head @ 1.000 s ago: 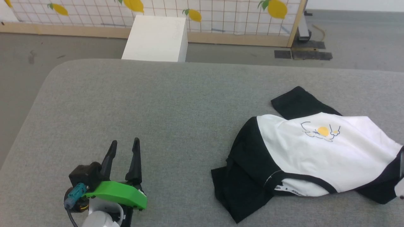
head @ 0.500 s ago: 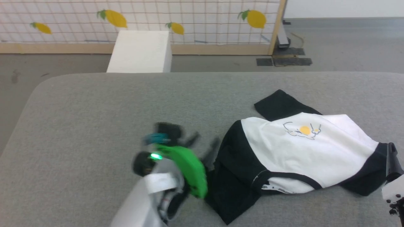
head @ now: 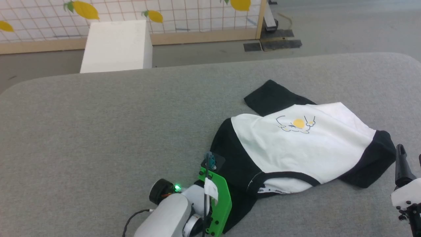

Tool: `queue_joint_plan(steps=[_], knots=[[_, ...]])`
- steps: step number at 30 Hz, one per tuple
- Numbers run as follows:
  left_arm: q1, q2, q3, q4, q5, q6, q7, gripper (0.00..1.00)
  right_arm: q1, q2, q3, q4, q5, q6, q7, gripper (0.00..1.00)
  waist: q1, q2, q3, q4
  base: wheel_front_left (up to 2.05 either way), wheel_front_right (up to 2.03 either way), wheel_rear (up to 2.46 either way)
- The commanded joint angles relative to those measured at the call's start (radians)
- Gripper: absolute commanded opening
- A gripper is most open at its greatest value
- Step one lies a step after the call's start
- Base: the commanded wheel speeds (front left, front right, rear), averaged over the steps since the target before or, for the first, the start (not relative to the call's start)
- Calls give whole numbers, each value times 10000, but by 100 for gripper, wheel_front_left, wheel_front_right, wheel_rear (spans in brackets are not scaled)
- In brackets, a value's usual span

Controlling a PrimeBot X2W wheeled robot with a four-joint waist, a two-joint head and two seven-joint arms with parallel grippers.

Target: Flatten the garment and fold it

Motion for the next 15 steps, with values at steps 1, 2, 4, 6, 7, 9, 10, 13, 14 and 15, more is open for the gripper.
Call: queue_joint_plan(steps=[1, 2, 4, 6, 7, 9, 10, 13, 14, 15], knots=[[164, 135, -86, 243, -131, -66, 89, 0, 66, 0, 38, -5, 82, -13, -125, 100, 0, -1, 151, -145, 0, 0, 0], [195, 171, 19, 240, -211, -32, 9, 0, 89, 1, 52, 14, 77, -13, -161, 100, 0, -1, 170, -129, 0, 0, 0], [177, 184, 453, 102, -405, 192, -480, 0, 122, 1, 54, 73, 107, -13, -225, 100, 0, -1, 195, -29, 0, 0, 0], [39, 254, 1196, -98, -554, 701, -1269, 0, 157, 1, 57, 198, 147, -13, -255, 100, 0, -1, 190, 89, 0, 0, 0], [-58, 330, 1481, -158, -570, 894, -1568, 0, 170, 1, 21, 256, 148, -13, -300, 100, 0, -1, 179, 172, 0, 0, 0], [-311, 507, 2169, -297, -659, 1277, -2269, 0, 186, 1, 28, 395, 177, -13, -358, 100, 0, -1, 145, 363, 0, 0, 0], [-450, 651, 2510, -320, -682, 1464, -2575, 0, 192, 1, 57, 464, 154, -13, -392, 100, 0, -1, 116, 463, 0, 0, 0], [-813, 1003, 3375, -382, -721, 1910, -3491, 0, 163, 1, 162, 585, 127, -13, -453, 100, 0, -1, 72, 686, 0, 0, 0], [-942, 1120, 3720, -423, -741, 2062, -3949, 0, 146, 1, 213, 608, 99, -13, -477, 100, 0, -1, 45, 766, 0, 0, 0], [-986, 1198, 3953, -392, -805, 2145, -4170, 0, 124, 1, 247, 635, 123, -13, -493, 100, 0, -1, 17, 813, 0, 0, 0]])
